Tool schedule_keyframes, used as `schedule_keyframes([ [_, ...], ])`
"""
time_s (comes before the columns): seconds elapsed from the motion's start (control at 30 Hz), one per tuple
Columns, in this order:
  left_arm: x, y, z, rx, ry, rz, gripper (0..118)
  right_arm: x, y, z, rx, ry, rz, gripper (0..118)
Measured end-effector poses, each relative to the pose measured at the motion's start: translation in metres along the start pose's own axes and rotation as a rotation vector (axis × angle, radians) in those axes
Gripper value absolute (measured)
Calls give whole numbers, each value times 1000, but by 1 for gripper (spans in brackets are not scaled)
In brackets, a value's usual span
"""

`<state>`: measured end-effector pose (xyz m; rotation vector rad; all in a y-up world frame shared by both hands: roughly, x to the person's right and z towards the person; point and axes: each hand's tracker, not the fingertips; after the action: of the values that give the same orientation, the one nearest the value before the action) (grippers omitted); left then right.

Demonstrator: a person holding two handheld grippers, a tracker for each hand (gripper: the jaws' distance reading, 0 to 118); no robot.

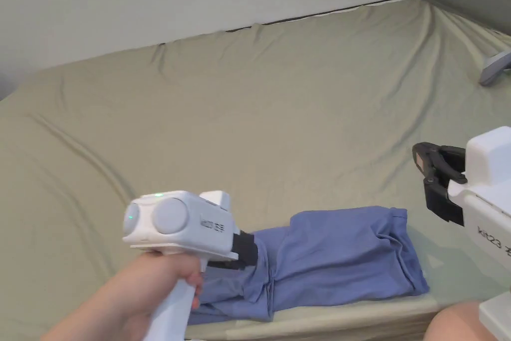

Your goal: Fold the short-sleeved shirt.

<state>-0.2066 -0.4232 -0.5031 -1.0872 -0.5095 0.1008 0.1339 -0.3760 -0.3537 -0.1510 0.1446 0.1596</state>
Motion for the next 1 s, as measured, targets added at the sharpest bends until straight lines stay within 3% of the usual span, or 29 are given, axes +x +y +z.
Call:
schedule_keyframes([
  [0.07, -20, -2, 38, 43, -82, 45, 3, 0, 0, 1, -7, 0, -7, 0],
  [0.2, -88, -26, 97, 181, -227, 89, 116, 0, 0, 2, -18, -3, -16, 0],
  [0.23, -115, -34, 103, 207, -261, 136, 118, -1, 0, 2, -23, -3, -22, 0],
  [0.33, -179, -50, 90, 205, -263, 315, 117, -1, -2, -1, -49, 2, -48, 0],
  [0.43, -216, -63, 58, 187, -264, 398, 113, -5, -6, -7, -74, -9, -42, 0],
  [0.53, -223, -68, 21, 121, -388, 490, 95, -1, -16, -12, -97, -16, -39, 0],
  [0.63, -205, -66, -10, 115, -415, 473, 60, 1, -19, -16, -116, -29, -38, 0],
  [0.67, -199, -64, -16, 127, -413, 461, 42, 1, -19, -16, -120, -33, -38, 0],
  [0.7, -194, -60, -22, 126, -409, 460, 16, 1, -20, -17, -124, -39, -37, 0],
  [0.8, -186, -56, -33, 109, -388, 483, 13, 2, -23, -18, -139, -45, -29, 0],
  [0.9, -194, -48, -22, 112, -347, 388, 11, 2, -26, -16, -155, -49, -3, 0],
  [1.0, -194, -44, 1, 128, -342, 397, 11, 5, -26, -15, -161, -47, -5, 0],
])
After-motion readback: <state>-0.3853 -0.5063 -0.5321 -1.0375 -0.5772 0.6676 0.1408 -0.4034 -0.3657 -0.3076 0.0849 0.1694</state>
